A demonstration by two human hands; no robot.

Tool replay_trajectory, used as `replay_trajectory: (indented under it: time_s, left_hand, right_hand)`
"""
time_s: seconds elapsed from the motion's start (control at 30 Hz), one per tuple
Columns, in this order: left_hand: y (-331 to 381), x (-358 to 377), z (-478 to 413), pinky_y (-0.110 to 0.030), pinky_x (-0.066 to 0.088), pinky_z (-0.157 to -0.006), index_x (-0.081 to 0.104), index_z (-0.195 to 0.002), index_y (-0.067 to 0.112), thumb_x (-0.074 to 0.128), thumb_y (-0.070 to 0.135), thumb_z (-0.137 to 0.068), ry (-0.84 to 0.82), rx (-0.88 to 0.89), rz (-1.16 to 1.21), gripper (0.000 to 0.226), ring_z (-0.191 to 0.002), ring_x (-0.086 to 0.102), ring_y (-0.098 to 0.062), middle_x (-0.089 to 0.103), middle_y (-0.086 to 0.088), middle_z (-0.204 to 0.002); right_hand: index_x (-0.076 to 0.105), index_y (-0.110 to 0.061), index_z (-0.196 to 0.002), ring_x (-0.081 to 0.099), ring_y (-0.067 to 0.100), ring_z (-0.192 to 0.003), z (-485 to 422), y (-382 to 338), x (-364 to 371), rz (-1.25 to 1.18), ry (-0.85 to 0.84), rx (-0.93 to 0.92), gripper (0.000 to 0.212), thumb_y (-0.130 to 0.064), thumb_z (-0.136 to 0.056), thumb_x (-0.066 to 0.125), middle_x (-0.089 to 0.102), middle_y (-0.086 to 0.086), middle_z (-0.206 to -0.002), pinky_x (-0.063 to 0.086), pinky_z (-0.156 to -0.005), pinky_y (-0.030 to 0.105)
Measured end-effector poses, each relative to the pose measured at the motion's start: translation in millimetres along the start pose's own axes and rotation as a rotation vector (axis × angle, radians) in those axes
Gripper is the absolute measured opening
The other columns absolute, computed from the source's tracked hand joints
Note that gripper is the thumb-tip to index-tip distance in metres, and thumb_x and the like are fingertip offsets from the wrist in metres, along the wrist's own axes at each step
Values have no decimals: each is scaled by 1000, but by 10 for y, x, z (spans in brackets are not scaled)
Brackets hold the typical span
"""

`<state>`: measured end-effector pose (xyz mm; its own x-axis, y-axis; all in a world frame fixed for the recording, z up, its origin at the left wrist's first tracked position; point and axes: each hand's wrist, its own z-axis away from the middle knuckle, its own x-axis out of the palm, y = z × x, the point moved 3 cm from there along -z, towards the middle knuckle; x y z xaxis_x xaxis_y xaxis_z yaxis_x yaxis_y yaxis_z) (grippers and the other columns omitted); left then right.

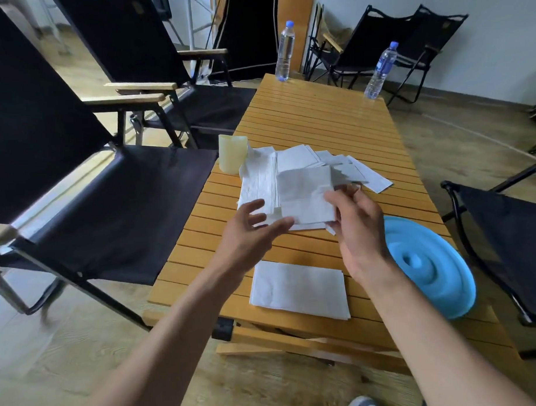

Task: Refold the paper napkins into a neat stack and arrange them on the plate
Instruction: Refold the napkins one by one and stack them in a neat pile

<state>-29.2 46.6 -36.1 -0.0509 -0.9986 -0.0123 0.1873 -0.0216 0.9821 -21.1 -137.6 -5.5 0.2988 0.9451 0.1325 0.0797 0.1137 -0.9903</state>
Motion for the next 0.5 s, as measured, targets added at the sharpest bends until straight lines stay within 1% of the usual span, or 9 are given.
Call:
replay_trajectory:
  time_s: [0.03,0.07,0.13,0.23,0.3,0.33,0.4,0.47,0.5]
  left_hand:
    - [12,5,5,-29,56,-81,44,-144,27,90,46,-63,-48,-55,125,95,-105,68,-11,61,2,-128]
    - [16,7,12,-31,56,-83,44,-142,27,92,42,-58,-93,-92,231,98,-103,71,-13,66,0,-124]
    - [22,-12,32,-35,59,-84,53,-131,26,93,33,-54,-136,-121,339,86,-95,74,-15,76,-4,-109]
    - [30,-24,54,-29,61,-74,73,-108,17,88,26,-63,-130,-80,331,48,-83,75,-18,78,-7,-97]
    - [17,-20,57,-26,61,-71,78,-95,13,84,19,-74,-99,-48,282,22,-78,74,-17,78,-8,-93]
    - [4,-19,54,-27,62,-72,78,-92,11,82,15,-78,-79,-42,247,15,-79,74,-18,78,-9,-93]
    - [-3,-7,56,-30,63,-74,77,-92,8,79,13,-82,-55,-42,201,11,-83,74,-20,78,-10,-93]
    - [13,5,59,-29,62,-73,76,-95,5,77,12,-84,-54,-56,205,12,-84,75,-20,78,-10,-93]
    - [37,10,65,-28,61,-71,75,-95,5,76,12,-85,-67,-66,224,12,-83,74,-19,78,-9,-93]
  right_hand:
    - [72,-20,-93,66,16,-98,18,35,-32,-86,-33,126,10,-16,-84,69,75,1,-97,54,-79,33]
    - [72,-17,-100,66,20,-104,36,68,-66,-143,-62,227,14,-12,-88,67,74,6,-104,56,-78,34]
    - [69,-9,-111,66,25,-107,77,127,-111,-195,-115,360,21,-7,-91,62,73,11,-110,58,-75,33]
    - [62,-2,-126,66,26,-106,111,184,-153,-141,-183,443,35,-7,-91,62,70,17,-119,56,-81,36]
    - [62,-4,-125,67,23,-99,111,168,-166,-74,-215,443,36,-9,-89,66,72,14,-116,55,-75,33]
    - [65,-8,-122,69,22,-97,108,147,-169,-39,-231,431,34,-11,-88,69,73,12,-115,56,-72,31]
    - [68,-14,-116,70,22,-98,98,107,-179,5,-272,422,35,-18,-82,76,74,11,-114,59,-76,34]
    - [72,-20,-115,70,21,-96,91,75,-187,-14,-343,469,44,-37,-75,81,74,11,-116,56,-86,40]
    - [73,-23,-115,69,21,-92,91,51,-188,-29,-392,492,50,-48,-73,82,74,10,-116,54,-86,40]
